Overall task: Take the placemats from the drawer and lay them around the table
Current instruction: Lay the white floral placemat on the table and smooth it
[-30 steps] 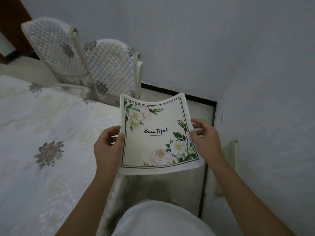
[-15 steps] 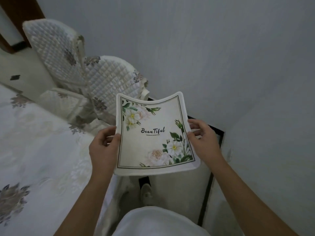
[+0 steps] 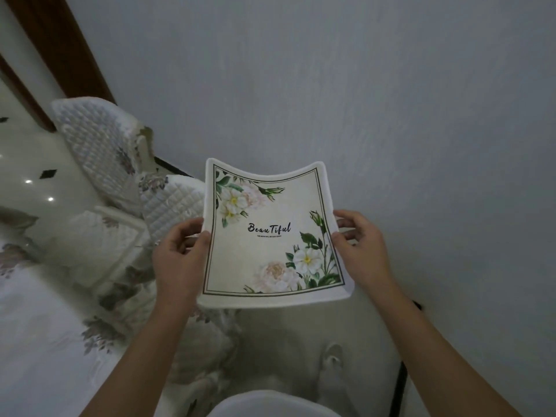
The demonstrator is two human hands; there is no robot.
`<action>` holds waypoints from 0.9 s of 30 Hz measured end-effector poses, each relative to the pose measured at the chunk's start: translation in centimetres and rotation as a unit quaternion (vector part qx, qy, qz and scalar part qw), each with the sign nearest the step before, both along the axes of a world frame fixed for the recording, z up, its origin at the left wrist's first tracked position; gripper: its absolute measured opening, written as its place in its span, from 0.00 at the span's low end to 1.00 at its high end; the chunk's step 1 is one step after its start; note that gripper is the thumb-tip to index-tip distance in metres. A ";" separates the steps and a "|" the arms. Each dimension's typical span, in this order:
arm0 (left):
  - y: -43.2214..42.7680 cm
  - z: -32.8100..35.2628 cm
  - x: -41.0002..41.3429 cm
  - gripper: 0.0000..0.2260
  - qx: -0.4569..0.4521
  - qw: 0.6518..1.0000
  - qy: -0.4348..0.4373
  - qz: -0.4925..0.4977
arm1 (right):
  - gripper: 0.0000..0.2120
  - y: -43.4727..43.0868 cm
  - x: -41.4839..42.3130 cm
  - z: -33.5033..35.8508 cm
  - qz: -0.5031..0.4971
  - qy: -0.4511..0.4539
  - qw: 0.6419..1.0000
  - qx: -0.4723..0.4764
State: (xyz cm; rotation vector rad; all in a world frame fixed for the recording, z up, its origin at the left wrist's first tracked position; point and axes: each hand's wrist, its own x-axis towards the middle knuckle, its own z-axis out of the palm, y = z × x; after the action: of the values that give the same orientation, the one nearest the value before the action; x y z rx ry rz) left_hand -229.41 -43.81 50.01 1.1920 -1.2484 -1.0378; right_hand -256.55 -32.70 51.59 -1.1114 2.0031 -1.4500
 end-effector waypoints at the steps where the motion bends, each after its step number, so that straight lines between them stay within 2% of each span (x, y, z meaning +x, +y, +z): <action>1: -1.1 -0.1 -0.4 0.11 0.003 1.000 -0.003 0.018 | 0.17 -2.1 -0.7 -0.1 0.018 -0.002 1.000 -0.001; 7: -5.8 0.4 -3.0 0.11 -0.011 0.990 -0.025 0.141 | 0.17 -14.1 -4.5 0.5 0.154 -0.004 0.988 -0.006; 11: -6.0 1.1 -3.5 0.10 0.010 0.970 -0.009 0.242 | 0.17 -21.5 -5.4 1.3 0.275 0.004 0.961 -0.001; 19: -2.4 1.4 -1.6 0.09 0.027 0.877 -0.006 0.480 | 0.17 -31.1 2.3 1.9 0.510 0.016 0.860 -0.001; 23: -2.8 0.6 -0.7 0.08 0.021 0.837 0.010 0.547 | 0.18 -34.1 5.9 2.0 0.567 0.022 0.823 -0.011; 27: -5.3 -0.3 -0.3 0.08 0.028 0.818 0.029 0.574 | 0.18 -37.0 8.1 1.9 0.591 0.037 0.806 -0.018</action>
State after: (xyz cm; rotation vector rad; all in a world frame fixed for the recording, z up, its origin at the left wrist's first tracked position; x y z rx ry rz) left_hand -229.72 -49.15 49.68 1.5942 -0.2548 -0.1753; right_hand -248.49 -69.70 53.49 -1.9121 0.8493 -0.7263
